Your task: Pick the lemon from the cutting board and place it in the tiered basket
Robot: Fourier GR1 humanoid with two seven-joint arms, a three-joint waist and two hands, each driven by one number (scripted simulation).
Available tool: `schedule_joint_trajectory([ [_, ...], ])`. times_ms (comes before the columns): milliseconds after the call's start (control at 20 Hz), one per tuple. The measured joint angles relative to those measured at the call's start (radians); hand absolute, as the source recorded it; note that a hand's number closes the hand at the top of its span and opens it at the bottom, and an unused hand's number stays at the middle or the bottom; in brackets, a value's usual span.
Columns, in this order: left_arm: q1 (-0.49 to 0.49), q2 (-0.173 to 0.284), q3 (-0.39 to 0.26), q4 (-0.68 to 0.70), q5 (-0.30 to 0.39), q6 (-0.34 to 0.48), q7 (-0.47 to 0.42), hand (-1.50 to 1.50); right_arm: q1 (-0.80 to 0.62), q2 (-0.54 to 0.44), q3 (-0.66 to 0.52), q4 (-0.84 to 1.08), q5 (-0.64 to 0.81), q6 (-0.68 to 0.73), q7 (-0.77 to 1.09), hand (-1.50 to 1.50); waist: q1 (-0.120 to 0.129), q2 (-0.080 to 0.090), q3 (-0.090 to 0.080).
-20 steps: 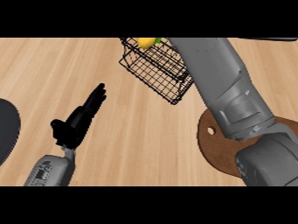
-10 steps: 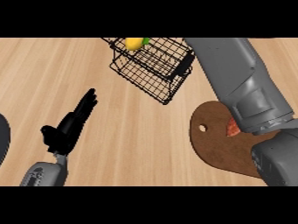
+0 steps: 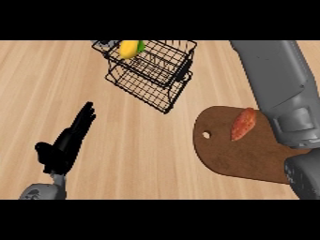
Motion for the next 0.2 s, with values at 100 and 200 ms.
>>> schedule_joint_trajectory([
  [100,0.009,0.003,0.009,-0.004,0.004,0.004,0.004,0.0,0.049,-0.011,0.006,-0.077,-0.011,0.014,0.003,-1.5,-0.017,-0.006,0.0],
  [200,0.023,0.011,0.02,-0.01,0.012,0.002,0.005,0.0,0.112,-0.024,0.013,-0.152,-0.028,0.041,0.004,-1.5,-0.031,-0.011,0.001],
])
